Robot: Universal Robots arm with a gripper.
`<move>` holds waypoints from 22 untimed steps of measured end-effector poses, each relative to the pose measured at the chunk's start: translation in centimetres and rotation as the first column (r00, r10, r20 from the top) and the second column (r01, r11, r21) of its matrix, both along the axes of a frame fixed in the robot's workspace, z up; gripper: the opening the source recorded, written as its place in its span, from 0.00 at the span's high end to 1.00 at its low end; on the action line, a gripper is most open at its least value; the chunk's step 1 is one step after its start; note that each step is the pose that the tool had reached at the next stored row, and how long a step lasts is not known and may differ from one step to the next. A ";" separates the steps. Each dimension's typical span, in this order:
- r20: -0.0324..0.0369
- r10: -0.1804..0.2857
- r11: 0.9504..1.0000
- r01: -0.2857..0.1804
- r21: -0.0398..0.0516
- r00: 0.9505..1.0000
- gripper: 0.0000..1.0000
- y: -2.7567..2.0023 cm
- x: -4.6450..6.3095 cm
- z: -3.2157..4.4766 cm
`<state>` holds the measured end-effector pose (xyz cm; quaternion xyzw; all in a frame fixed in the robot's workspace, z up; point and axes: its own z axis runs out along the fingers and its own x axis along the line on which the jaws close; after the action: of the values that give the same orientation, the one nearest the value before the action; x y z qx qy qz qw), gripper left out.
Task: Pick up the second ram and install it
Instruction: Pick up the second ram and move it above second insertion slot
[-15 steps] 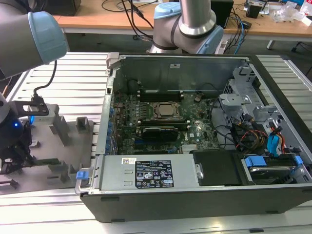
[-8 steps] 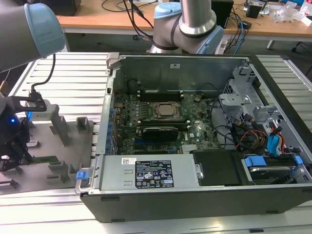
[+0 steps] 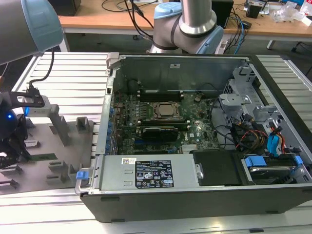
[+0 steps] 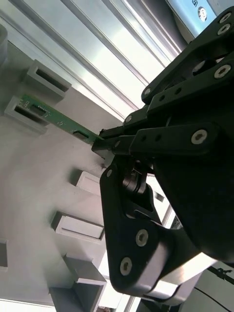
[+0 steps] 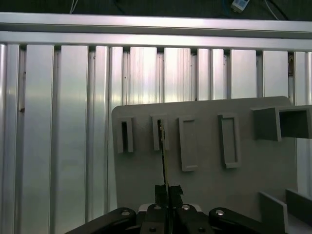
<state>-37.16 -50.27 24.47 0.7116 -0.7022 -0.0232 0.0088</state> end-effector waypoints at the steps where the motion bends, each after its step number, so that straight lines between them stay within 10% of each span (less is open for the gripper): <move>1: 0.000 0.000 1.000 0.000 0.000 1.000 0.86 0.00 0.0 0.22; 22: 0.000 0.000 1.000 0.000 0.000 1.000 0.86 0.07 0.0 3.99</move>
<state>-37.16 -50.20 28.45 0.7115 -0.7022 -0.0232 0.0088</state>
